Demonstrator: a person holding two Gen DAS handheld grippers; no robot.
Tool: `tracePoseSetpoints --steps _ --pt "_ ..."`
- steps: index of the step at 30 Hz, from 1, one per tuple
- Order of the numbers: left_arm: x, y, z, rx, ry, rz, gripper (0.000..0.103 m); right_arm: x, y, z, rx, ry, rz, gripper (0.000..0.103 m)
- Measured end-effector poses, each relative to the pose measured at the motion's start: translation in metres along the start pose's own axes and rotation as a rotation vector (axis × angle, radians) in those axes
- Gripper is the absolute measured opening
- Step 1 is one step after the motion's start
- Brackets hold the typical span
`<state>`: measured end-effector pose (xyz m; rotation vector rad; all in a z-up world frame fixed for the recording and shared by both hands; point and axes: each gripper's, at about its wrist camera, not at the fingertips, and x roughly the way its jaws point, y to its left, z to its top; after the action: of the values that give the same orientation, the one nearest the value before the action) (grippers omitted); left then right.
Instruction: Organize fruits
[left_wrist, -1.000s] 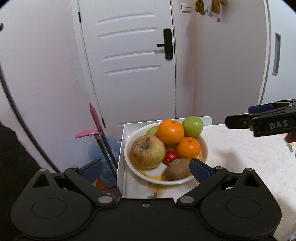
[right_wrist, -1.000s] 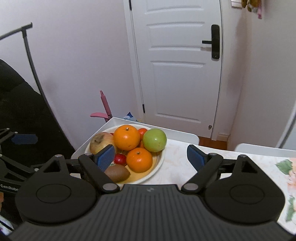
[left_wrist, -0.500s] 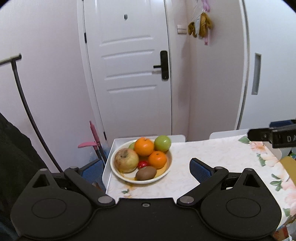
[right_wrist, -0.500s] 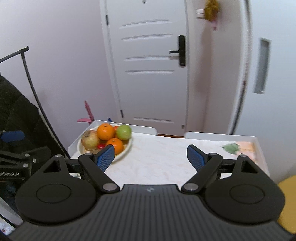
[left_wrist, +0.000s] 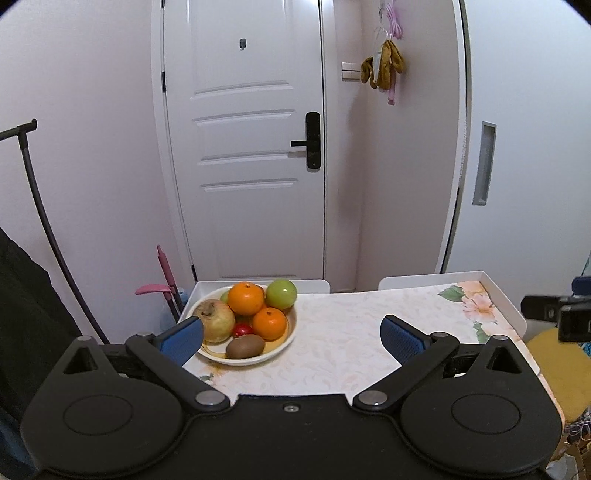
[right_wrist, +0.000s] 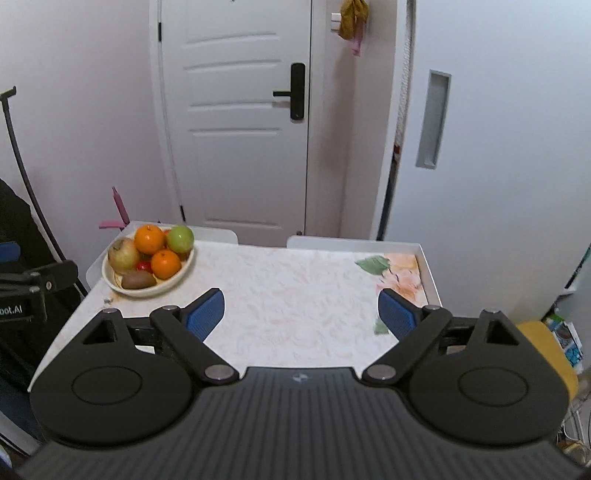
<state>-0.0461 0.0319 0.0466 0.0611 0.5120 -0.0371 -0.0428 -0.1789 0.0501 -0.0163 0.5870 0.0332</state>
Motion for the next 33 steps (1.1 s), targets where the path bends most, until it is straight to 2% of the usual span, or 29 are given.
tracePoseSetpoints --steps 10,33 --pt "-0.002 -0.008 -0.001 0.012 0.001 0.0 0.103 -0.001 -0.008 -0.008 0.053 0.012 -0.019 0.103" --pt "0.005 -0.002 -0.003 -0.005 0.017 0.002 0.103 0.01 -0.008 -0.007 0.072 0.038 -0.029 0.103"
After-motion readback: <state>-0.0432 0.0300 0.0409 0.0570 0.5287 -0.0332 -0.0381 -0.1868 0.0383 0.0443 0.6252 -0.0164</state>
